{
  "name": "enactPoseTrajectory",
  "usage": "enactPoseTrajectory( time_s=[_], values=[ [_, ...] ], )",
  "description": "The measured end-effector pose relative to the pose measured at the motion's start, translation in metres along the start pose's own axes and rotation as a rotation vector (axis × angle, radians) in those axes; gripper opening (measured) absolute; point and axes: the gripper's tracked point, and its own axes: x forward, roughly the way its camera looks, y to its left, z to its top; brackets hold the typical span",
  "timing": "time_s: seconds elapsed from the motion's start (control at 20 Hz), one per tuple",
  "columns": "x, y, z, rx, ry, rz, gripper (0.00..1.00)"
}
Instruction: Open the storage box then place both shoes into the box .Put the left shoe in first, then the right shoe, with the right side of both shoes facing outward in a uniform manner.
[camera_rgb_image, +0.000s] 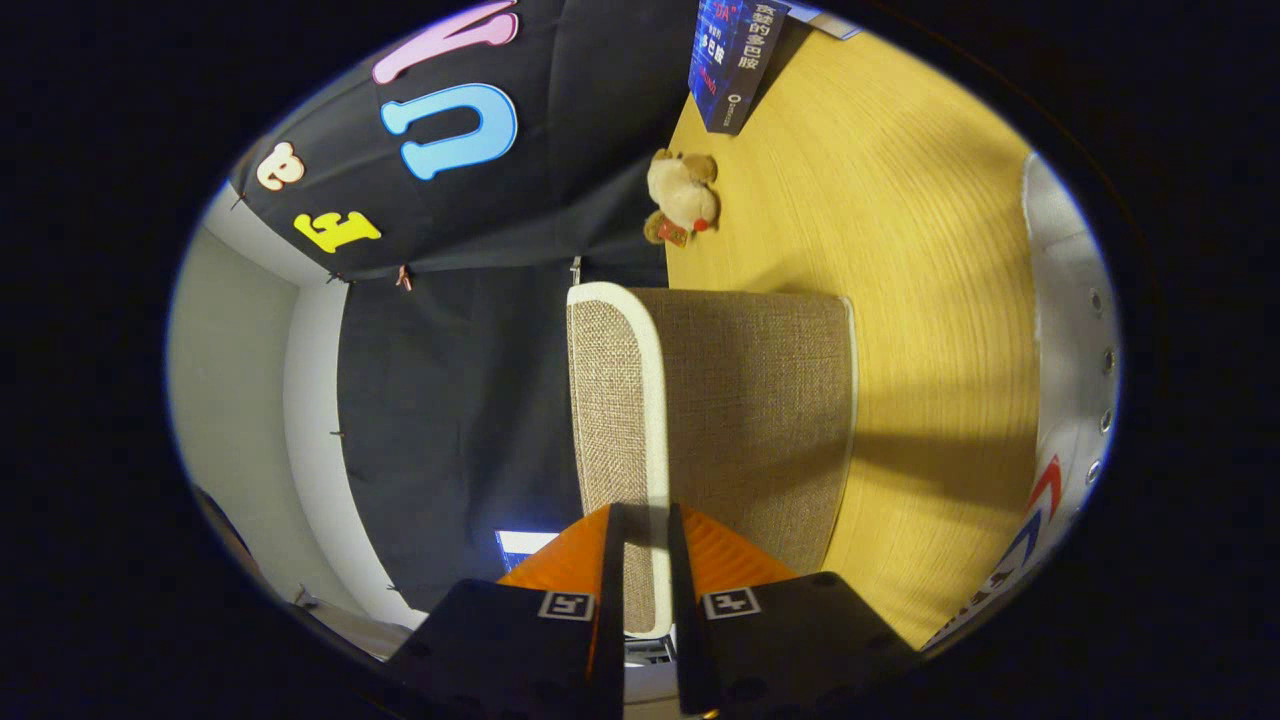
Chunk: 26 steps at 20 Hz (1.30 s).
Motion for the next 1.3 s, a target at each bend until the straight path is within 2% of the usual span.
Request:
enactPoseTrajectory(
  time_s=[0.15,0.5,0.8,1.1,1.3],
  values=[
    [-0.004,0.013,-0.002,-0.010,-0.019,0.037,0.12],
    [-0.003,0.080,-0.002,-0.059,-0.079,0.128,0.11],
    [0.033,0.172,-0.008,-0.298,-0.084,0.114,0.11],
    [0.098,0.227,-0.022,-0.502,-0.069,0.024,0.14],
    [0.135,0.242,-0.029,-0.528,-0.063,0.006,0.15]
  ],
)
